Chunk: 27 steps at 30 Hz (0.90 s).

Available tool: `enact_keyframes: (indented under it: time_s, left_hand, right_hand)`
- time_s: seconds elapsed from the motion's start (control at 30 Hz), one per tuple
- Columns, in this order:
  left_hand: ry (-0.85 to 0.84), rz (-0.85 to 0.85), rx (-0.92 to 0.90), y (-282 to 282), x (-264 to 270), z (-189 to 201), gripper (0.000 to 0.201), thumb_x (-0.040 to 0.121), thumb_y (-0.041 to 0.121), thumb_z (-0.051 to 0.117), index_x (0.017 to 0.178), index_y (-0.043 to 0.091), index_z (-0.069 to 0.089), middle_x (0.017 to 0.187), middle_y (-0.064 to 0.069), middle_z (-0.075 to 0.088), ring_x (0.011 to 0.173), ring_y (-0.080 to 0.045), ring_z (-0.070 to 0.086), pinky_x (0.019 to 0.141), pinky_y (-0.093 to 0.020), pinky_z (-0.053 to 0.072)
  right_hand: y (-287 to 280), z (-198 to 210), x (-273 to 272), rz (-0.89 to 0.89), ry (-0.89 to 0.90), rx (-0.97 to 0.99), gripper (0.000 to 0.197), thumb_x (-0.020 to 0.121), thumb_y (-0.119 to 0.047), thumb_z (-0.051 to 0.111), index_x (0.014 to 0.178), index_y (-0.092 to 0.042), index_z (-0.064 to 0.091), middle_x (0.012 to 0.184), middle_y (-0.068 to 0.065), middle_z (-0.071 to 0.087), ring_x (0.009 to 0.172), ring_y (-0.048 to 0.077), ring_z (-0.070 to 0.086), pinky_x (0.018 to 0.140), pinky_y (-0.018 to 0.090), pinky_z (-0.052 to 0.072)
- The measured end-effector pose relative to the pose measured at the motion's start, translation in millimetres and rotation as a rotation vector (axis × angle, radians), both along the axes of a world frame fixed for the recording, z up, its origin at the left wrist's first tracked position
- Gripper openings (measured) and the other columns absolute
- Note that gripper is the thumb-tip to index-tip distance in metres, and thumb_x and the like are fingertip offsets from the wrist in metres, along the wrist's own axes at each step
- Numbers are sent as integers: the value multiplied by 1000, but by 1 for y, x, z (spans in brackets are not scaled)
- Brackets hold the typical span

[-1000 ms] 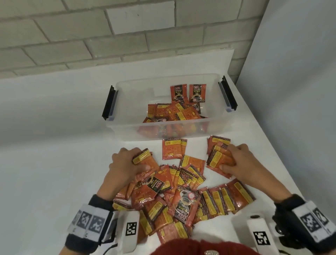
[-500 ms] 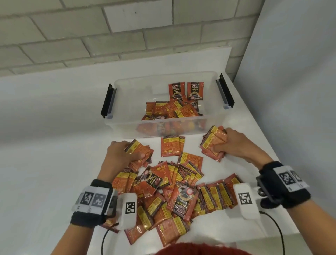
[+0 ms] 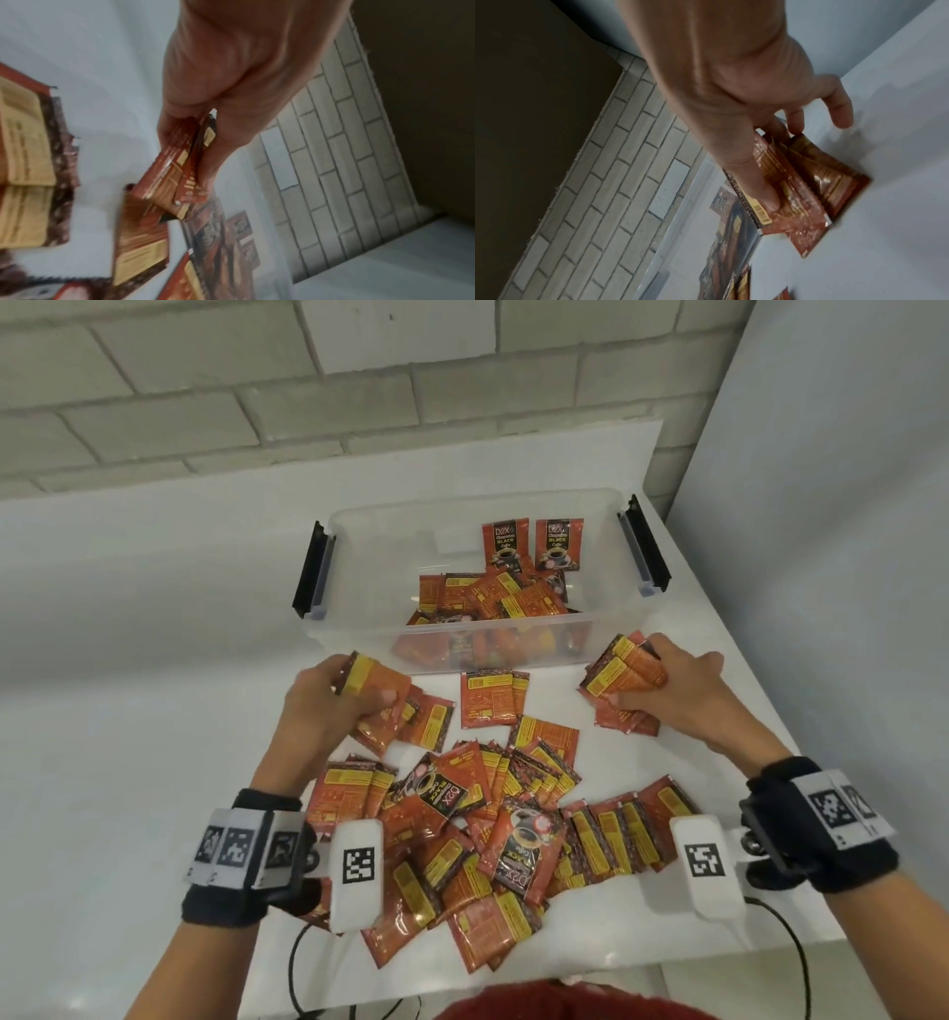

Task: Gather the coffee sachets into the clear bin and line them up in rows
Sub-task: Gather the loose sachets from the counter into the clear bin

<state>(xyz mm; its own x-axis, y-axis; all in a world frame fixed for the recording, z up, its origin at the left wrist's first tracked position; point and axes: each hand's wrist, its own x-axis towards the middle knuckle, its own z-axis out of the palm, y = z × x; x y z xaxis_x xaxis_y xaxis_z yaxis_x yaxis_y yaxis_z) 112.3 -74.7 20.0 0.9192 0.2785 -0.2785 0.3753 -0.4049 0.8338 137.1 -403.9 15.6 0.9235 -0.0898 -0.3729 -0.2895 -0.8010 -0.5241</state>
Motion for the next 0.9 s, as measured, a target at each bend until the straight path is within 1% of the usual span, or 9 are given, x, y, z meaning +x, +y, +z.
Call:
enact_keyframes:
  time_s: [0.07, 0.17, 0.27, 0.4, 0.47, 0.53, 0.67, 0.8, 0.9]
  left_hand:
    - [-12, 14, -91, 6, -7, 13, 29, 78, 17, 76, 104, 9, 65, 98, -8, 72, 84, -24, 70, 80, -35, 54]
    - [57, -63, -97, 13, -26, 32, 25, 79, 32, 73, 94, 12, 72, 83, -2, 76, 78, -15, 70, 73, -22, 45]
    - [142, -63, -38, 24, -47, 30, 17, 78, 28, 75, 80, 11, 72, 71, -1, 74, 75, -12, 66, 63, -16, 36]
    - [226, -97, 110, 31, -72, 7, 14, 75, 29, 78, 87, 25, 71, 75, 5, 74, 78, -15, 68, 66, -23, 44]
    - [213, -112, 212, 27, -79, -4, 14, 78, 32, 77, 88, 26, 69, 79, 6, 73, 77, -14, 68, 66, -26, 46]
    - [170, -109, 250, 24, -80, -9, 14, 79, 30, 76, 90, 24, 69, 80, 5, 72, 75, -14, 67, 63, -25, 46]
    - [107, -95, 311, 18, -74, -7, 17, 82, 29, 73, 93, 19, 67, 81, 1, 69, 74, -14, 63, 61, -23, 42]
    - [17, -61, 374, 12, -64, 4, 23, 83, 29, 72, 98, 13, 63, 83, -1, 62, 76, -20, 59, 66, -30, 43]
    - [-4, -30, 208, 11, -53, 17, 28, 81, 32, 73, 103, 17, 64, 93, -4, 68, 83, -24, 66, 75, -37, 53]
  right_hand:
    - [-11, 3, 0, -20, -22, 76, 45, 82, -31, 74, 116, -23, 47, 111, 4, 51, 119, 30, 43, 96, 41, 40]
    - [-27, 21, -12, -91, -14, 360, 36, 78, -14, 78, 105, -20, 55, 101, -1, 66, 93, 16, 62, 81, 28, 48]
    - [-47, 32, -41, -36, 114, 547, 35, 77, -5, 75, 108, -12, 60, 95, 4, 73, 80, 13, 70, 66, 17, 51]
    - [-53, 9, -81, 146, 235, 345, 26, 78, -11, 77, 101, -14, 65, 90, 5, 75, 76, 14, 71, 68, 24, 54]
    - [-52, -9, -90, 160, 196, 161, 26, 73, -27, 82, 91, -23, 64, 90, 10, 71, 74, 23, 68, 67, 32, 56]
    - [-48, -19, -91, 139, 161, 81, 37, 62, -45, 80, 87, -28, 59, 94, 13, 62, 81, 28, 62, 61, 32, 55]
    - [-38, -14, -89, 156, 135, 107, 29, 80, -26, 77, 91, -29, 51, 97, 8, 56, 78, 19, 62, 51, 17, 47]
    - [-39, -8, -83, 130, 138, 142, 26, 81, -19, 77, 95, -22, 55, 92, -3, 67, 77, 6, 62, 53, 9, 43]
    - [-42, 5, -73, 87, 138, 201, 27, 76, -19, 80, 95, -18, 61, 91, 0, 71, 80, 13, 67, 65, 18, 48]
